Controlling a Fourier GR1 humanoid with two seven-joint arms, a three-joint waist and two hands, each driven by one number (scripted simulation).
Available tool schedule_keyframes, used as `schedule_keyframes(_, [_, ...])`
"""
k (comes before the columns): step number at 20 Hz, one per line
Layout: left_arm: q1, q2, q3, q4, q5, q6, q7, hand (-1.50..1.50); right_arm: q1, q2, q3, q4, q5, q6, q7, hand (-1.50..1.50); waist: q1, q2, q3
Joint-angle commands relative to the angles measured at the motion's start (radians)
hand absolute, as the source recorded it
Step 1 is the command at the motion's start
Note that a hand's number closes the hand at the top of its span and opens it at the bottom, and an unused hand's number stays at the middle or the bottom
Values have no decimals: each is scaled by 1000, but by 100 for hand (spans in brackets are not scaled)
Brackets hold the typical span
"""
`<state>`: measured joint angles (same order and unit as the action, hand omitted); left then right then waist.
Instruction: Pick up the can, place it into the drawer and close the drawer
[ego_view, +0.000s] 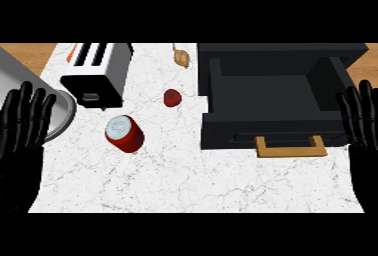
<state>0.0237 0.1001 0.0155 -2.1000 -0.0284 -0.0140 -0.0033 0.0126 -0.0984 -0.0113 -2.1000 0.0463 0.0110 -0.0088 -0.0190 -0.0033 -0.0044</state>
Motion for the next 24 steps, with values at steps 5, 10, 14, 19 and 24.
schedule_keyframes(5, [-12, -97, -44, 19, -178, 218, 24, -150, 19, 28, 2, -59, -38, -2, 39, -150, 15, 2, 4])
schedule_keyframes(10, [65, -99, -83, 59, -183, 494, 303, -150, 45, 45, -53, 61, -60, -56, 187, -150, 16, 7, 5])
schedule_keyframes(14, [22, -100, -180, -75, -342, 559, 531, -150, -5, 35, -62, 57, -26, -90, 251, -150, 21, 3, 6])
schedule_keyframes(19, [-2, -100, -216, -2, -357, 609, 516, -150, 44, 22, -106, 72, -72, -42, 184, -150, 18, 3, 5])
schedule_keyframes(24, [-114, -100, -161, 4, -402, 561, 626, -150, 95, 38, -106, 112, -74, -9, 92, -150, 16, 3, 5])
